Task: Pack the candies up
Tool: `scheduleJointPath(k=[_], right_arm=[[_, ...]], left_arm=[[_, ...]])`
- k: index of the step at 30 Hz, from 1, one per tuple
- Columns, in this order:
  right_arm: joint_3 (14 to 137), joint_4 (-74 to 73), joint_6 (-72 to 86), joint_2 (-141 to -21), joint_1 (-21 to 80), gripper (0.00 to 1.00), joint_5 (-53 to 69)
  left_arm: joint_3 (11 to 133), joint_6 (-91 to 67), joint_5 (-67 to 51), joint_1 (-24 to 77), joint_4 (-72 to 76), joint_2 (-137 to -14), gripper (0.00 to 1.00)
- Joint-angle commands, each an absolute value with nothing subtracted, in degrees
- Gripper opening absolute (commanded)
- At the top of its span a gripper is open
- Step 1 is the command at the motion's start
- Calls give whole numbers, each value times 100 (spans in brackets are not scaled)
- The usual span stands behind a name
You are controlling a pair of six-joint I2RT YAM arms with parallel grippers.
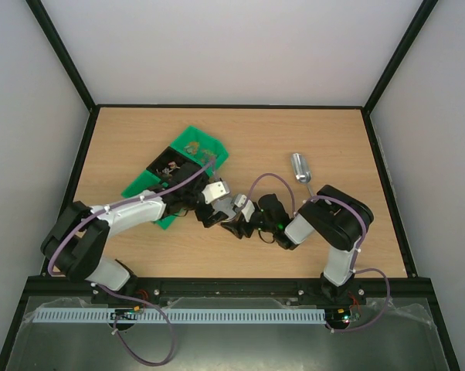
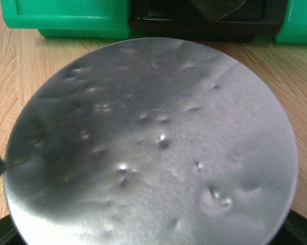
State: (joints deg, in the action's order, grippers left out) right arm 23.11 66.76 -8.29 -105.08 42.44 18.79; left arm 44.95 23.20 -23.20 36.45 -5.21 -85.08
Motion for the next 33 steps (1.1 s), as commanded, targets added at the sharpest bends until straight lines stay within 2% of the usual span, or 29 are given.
scheduleJointPath(k=[1, 6, 10, 25, 33], right_arm=[[2299, 6214, -717, -10699, 4268, 41, 1736], [2272, 6198, -738, -10675, 4271, 41, 1775], [2251, 6170, -769, -10674, 4271, 41, 1818], [2277, 6161, -782, -10701, 4271, 41, 1863], [2230, 6152, -841, -10658, 4271, 41, 1906]], left_arm=[[4420, 2169, -1919, 3818, 59, -8543, 100], [4410, 2699, -1765, 3832, -42, -8686, 100], [4269, 3317, -2256, 3832, -128, -8443, 99], [4277, 3917, -2610, 3866, -480, -8464, 100], [4271, 3595, -2032, 3808, -269, -8554, 99]])
